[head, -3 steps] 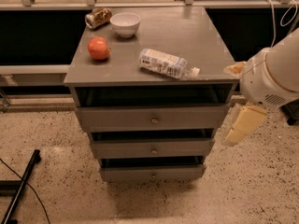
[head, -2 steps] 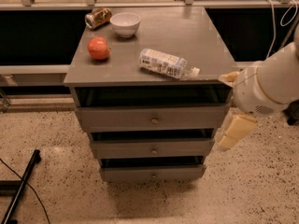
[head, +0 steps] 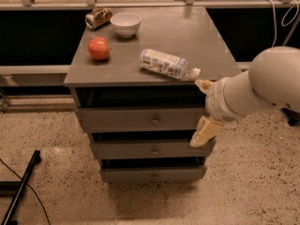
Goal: Open top drawer
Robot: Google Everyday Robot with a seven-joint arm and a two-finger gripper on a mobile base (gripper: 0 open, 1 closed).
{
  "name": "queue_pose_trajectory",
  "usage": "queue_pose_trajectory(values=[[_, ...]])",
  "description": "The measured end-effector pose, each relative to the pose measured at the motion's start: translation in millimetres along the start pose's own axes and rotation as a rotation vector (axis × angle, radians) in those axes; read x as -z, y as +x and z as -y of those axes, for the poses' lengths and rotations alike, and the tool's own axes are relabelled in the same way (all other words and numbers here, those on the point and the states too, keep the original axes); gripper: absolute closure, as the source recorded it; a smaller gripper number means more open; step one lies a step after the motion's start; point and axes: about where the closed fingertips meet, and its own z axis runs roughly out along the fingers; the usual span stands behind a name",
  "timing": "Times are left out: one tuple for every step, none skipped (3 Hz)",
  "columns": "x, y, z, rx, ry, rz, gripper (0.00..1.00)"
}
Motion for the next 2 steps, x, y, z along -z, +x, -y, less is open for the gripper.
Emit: queue_pose_trajectory(values=[[-58, -3, -4, 0.05, -0.031, 0.047, 0.0], [-90, 2, -10, 0.092, -0.046, 0.057, 0.0]])
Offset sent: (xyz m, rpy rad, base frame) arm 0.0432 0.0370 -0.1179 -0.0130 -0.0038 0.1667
